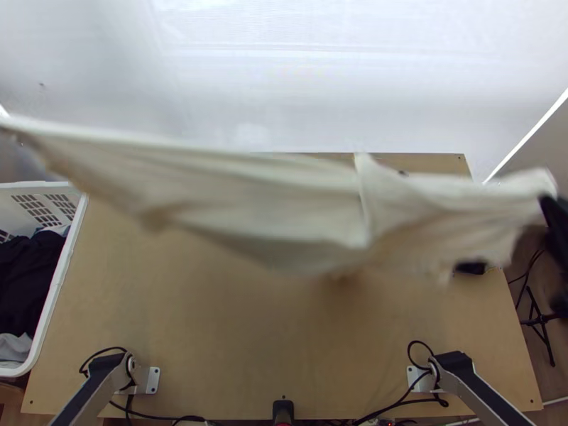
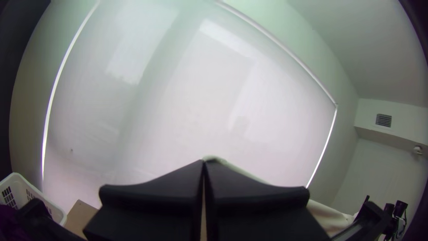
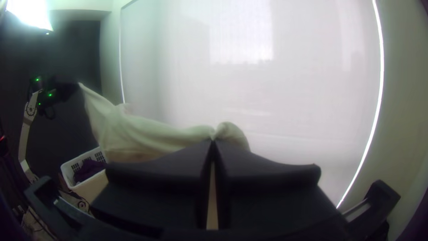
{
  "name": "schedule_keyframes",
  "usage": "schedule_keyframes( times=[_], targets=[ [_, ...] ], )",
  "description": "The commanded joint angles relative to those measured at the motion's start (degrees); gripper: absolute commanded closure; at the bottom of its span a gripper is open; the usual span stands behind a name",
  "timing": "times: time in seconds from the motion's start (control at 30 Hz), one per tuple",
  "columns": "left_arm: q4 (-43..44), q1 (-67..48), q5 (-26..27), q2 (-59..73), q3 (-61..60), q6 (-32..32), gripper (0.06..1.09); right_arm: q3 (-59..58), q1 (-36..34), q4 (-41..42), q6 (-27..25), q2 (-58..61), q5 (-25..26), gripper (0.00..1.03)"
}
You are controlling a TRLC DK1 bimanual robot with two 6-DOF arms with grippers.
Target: Fold the t-shirt
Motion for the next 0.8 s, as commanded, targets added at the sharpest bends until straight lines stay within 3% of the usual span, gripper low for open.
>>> schedule_keyframes(
  times=[0.0,0.17,0.37,0.47,0.57,0.67,0.77],
  targets=[
    [0.50,-0.03,0.03,-9.31,-7.92,-0.97,1.05,3.68,0.27,-7.58,-1.63,-4.30,0.18,1.00],
    [1.02,0.06,-0.06,-10.54,-11.17,-1.23,1.05,3.94,1.06,-6.62,-0.92,-2.46,0.09,1.00],
    [1.73,0.50,0.03,-9.48,-21.37,2.90,1.05,-17.24,1.32,3.93,1.36,-0.53,0.09,1.00],
    [0.67,-1.35,0.30,-7.02,-28.58,7.12,1.05,-26.20,1.85,5.78,1.89,5.45,-0.26,1.00],
    [2.78,-3.02,-1.99,-2.27,-35.87,12.21,1.05,-33.50,2.55,14.30,1.80,10.11,-0.26,1.00],
    [4.36,-3.37,-4.10,6.43,-34.64,14.59,1.05,-32.09,2.64,22.48,1.80,16.44,-0.09,1.00],
    [3.66,-3.63,-5.94,16.27,-25.76,14.94,1.05,-21.81,2.38,23.62,2.07,24.08,0.00,1.00]
  ],
)
